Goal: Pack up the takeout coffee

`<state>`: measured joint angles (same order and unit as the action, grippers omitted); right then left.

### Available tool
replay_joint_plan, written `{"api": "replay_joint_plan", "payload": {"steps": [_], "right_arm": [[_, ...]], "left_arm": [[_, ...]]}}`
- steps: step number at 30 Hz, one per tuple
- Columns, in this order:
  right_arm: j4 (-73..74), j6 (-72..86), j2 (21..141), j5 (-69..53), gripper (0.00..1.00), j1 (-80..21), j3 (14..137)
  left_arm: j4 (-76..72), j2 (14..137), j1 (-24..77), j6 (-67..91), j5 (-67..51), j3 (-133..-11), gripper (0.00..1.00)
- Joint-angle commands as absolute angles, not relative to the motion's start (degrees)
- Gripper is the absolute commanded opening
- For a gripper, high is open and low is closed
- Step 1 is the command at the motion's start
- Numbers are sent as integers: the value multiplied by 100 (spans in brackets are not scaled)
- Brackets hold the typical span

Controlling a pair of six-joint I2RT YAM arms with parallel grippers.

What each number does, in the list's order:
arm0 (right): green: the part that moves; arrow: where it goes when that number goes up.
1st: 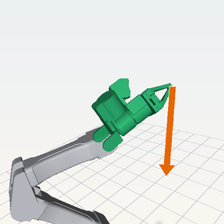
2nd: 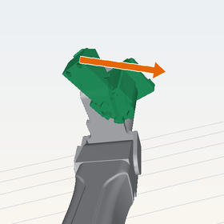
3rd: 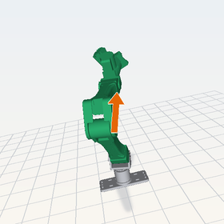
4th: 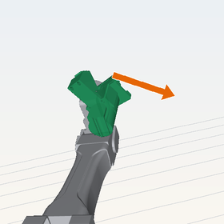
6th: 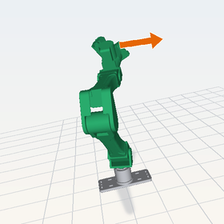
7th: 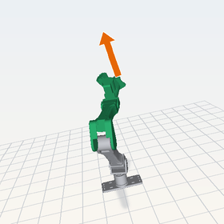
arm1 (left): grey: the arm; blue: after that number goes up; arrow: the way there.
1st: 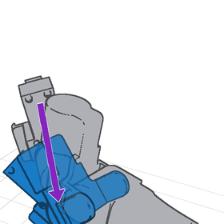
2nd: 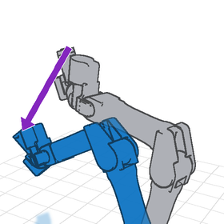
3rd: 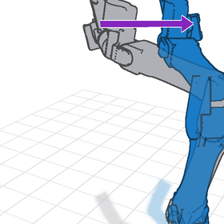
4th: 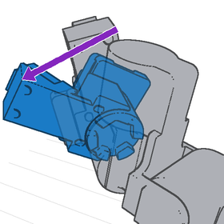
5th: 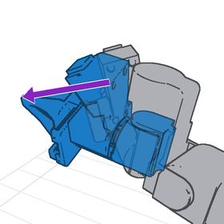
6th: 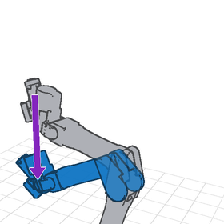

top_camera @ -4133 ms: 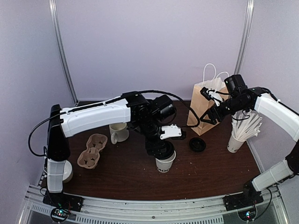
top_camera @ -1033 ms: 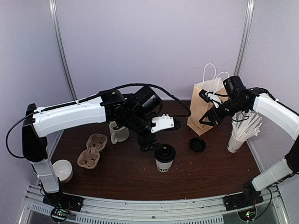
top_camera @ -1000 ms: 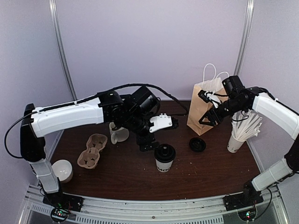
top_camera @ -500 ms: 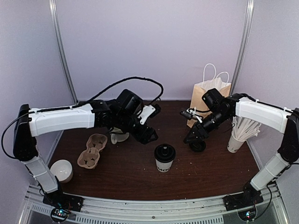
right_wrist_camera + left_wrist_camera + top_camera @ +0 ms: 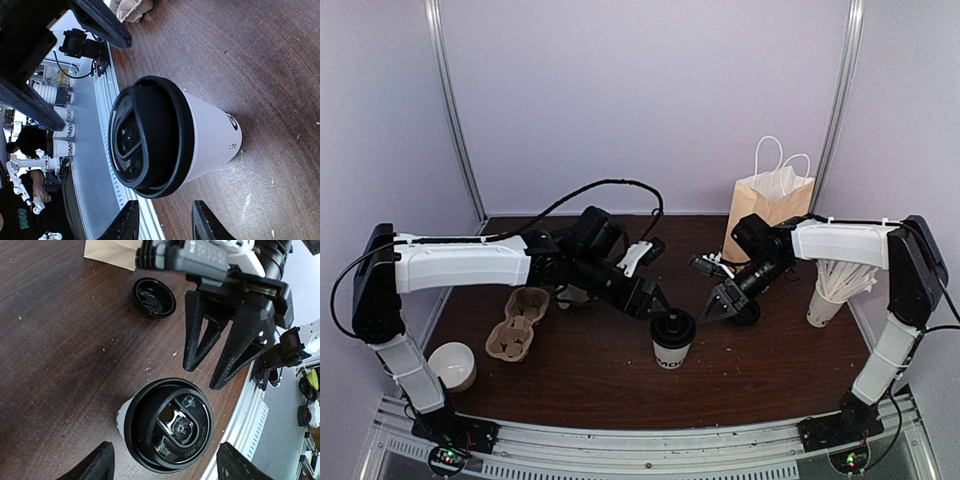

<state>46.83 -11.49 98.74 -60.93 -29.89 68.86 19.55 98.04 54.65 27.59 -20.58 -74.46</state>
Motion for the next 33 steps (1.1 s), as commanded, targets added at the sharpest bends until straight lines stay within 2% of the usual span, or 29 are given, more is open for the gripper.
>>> {"api": "replay_joint_plan", "payload": {"steps": [1,16,33], "right_arm": [[4553,-1023,9826,-6346,39,-3015,6930],[4614,-901,10157,-6390,40,-3015,7143],[4662,-837,10512,-6293,33,-3048,7342]], "left_arm": [[1610,9910,5326,3024,-2364,-7376,70],[1838,10386,5313,2949,-2626,-7550,62],[1943,10695,5298,2936,-2627,-7535,52]]}}
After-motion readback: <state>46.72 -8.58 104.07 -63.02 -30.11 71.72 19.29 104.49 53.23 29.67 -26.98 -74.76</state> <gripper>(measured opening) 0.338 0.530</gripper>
